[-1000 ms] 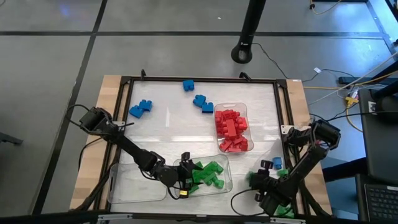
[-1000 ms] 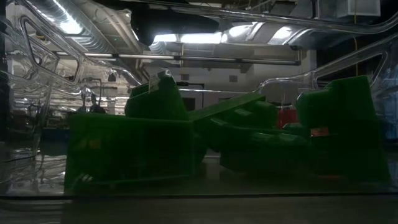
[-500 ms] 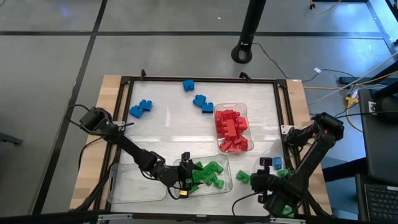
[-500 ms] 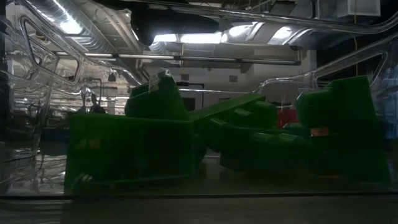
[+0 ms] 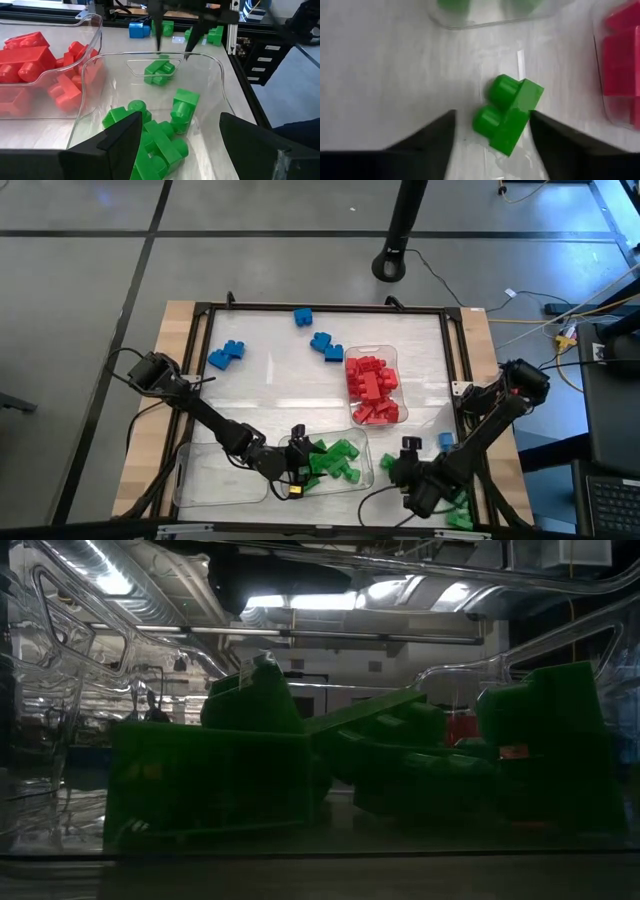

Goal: Sort blocks
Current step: Put the green game piece into the bottom right transparent bin

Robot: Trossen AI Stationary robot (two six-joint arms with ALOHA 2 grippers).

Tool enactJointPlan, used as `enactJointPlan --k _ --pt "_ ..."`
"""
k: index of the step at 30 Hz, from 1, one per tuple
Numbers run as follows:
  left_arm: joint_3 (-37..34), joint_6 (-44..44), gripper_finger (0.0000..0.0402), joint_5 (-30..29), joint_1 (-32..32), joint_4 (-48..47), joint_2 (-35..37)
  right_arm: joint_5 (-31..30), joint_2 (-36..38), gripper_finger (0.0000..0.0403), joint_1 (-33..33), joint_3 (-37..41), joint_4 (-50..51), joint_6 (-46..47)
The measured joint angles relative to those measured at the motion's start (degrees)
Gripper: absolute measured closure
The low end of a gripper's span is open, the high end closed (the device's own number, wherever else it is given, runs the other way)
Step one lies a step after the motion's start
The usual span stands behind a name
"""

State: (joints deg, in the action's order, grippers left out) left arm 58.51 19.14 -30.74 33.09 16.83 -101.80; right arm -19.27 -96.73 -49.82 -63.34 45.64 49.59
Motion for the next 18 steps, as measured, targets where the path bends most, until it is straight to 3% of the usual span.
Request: enactJointPlan --k 4,6,18 --pt "0.0 0.0 0.0147 0.0 0.4 0.0 0.0 0.9 0.0 0.0045 2.1 2.1 -1.2 -0.4" --pt "0.0 0.0 0.0147 0.0 0.6 0.0 0.0 1.0 0.0 0.0014 2.5 2.8 -1.4 0.0" --pt "0.0 -0.1 0.0147 0.1 0.6 -0.2 0.0 -0.1 0.0 0.0107 3.1 10.2 -9.7 2.8"
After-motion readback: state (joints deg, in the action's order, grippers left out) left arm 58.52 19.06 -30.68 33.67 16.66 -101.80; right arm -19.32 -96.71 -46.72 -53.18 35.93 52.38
